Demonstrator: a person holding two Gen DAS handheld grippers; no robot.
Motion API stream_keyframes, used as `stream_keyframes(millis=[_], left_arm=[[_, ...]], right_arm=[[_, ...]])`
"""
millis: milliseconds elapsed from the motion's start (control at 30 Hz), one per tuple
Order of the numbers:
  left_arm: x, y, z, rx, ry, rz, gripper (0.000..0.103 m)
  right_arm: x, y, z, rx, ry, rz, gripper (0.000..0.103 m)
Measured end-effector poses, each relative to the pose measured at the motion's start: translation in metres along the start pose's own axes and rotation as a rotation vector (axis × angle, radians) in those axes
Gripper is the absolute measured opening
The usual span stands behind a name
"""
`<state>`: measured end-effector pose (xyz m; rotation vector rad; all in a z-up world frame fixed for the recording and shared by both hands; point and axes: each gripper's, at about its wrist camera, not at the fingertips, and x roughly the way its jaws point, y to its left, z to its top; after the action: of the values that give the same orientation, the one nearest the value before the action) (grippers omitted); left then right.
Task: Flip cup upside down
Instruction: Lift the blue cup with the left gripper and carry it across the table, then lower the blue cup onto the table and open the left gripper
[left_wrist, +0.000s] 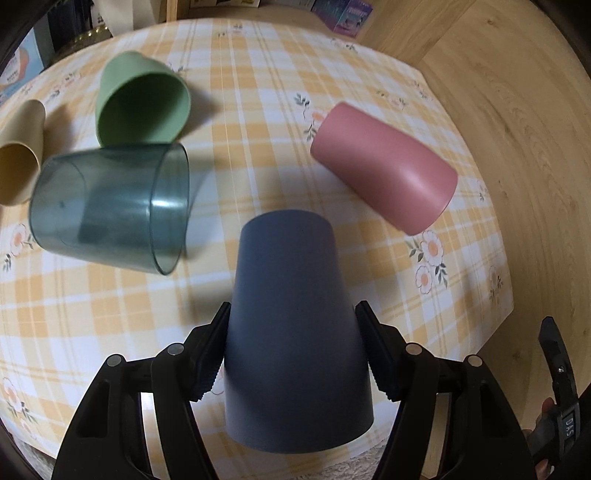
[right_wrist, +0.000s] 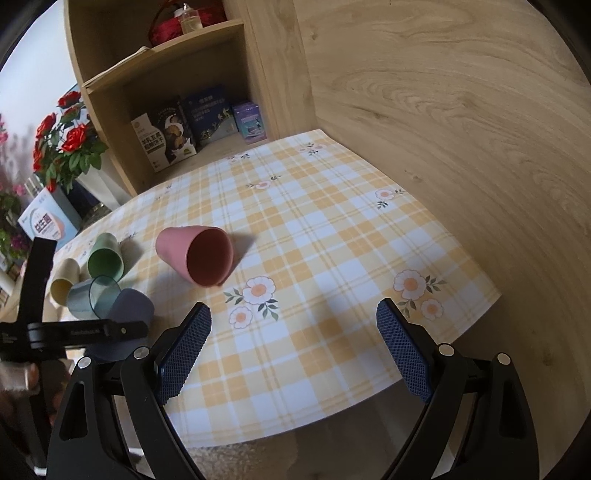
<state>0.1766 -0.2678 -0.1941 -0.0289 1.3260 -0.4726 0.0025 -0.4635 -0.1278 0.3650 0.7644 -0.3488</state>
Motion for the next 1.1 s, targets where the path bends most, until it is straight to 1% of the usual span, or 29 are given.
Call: stream_keyframes(millis=[200, 333, 400, 500, 700, 833, 967, 1100], left_arm=[[0.004, -0.006, -0.001, 0.014, 0.005, -0.012, 0.065], [0.000, -0.003, -0.002, 0.026, -0.002, -0.004, 0.066], [-0.006, 0.000, -0.002, 0.026, -0.022, -0.005, 0.066], [-0.016, 0.003, -0.003, 0.035, -0.047, -0.005, 0.069], [-0.039, 0.009, -0.008, 0.062, -0.093, -0.001, 0.075], [-0.057, 0.021, -0.012, 0.074, -0.133, 0.011, 0.079], [-0.078, 0.040, -0.018, 0.092, -0.189, 0.038, 0.082], [-0.100, 0.059, -0.025, 0.122, -0.255, 0.083, 0.088]], right_arm=[[-0.003, -0.003, 0.000, 0.003, 0.005, -0.013, 0.088], [-0.005, -0.004, 0.001, 0.008, 0.005, -0.019, 0.088], [-0.006, -0.003, 0.001, 0.008, 0.004, -0.018, 0.088], [-0.009, 0.004, 0.003, -0.003, 0.004, -0.015, 0.088], [-0.017, 0.025, 0.007, -0.033, -0.004, 0.001, 0.088], [-0.019, 0.042, 0.008, -0.060, 0.001, 0.015, 0.088], [-0.020, 0.059, 0.009, -0.083, 0.010, 0.033, 0.088], [-0.019, 0.079, 0.008, -0.106, 0.024, 0.059, 0.088]])
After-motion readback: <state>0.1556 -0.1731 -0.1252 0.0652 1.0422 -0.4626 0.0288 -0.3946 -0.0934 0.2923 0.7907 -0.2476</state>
